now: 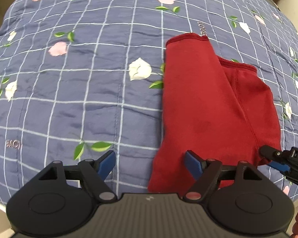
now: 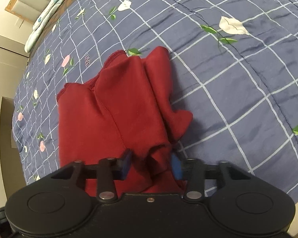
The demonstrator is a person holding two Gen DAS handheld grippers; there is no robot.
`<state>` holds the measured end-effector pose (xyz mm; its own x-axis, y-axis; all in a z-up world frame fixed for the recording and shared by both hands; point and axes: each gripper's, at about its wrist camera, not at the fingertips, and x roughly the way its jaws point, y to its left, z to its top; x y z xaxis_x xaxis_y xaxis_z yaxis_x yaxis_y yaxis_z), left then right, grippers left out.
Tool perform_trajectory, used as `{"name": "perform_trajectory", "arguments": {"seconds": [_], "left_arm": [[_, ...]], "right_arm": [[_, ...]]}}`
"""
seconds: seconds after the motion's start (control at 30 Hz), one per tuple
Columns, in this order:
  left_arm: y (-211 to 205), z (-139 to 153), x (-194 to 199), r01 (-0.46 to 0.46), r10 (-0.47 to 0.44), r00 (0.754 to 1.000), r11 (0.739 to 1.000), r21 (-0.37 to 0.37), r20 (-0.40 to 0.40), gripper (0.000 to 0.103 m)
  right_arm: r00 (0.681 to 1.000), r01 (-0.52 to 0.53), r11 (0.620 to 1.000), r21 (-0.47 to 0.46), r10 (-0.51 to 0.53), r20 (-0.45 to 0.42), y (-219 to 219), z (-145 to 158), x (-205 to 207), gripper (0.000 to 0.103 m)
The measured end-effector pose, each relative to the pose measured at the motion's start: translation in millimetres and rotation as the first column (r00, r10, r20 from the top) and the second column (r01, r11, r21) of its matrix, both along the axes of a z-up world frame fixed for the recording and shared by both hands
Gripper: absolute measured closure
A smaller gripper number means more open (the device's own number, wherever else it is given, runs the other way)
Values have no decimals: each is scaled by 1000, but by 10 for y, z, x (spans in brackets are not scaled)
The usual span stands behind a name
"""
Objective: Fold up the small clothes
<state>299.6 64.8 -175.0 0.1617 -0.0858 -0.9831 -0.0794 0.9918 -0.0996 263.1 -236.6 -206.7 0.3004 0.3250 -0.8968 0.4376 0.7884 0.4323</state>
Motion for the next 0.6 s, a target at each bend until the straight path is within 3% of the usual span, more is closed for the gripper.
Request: {"name": "perform_trajectory", "arguments": {"seconds": [0.03,0.37,0.47,0.6], "left_arm": [[-1,16,-29,-7,7,1000,1000,-1,3,22],[-99,147,-294,-59,59,997,998,1,42,20],[-131,212,-367,-70,69,996,997,10,62,19],[-190,339,-456,-87,84,991,996,21,102,17]], "right_arm": [[1000,-6,1000,-4,6,6,1,7,1,89],[997,-71,997,-5,71,9,-70,21,-96,90],[997,-75,997,7,75,13,-111,24,-136,87],[993,-110,994,-5,110,52,-130,132,-177,75]]}}
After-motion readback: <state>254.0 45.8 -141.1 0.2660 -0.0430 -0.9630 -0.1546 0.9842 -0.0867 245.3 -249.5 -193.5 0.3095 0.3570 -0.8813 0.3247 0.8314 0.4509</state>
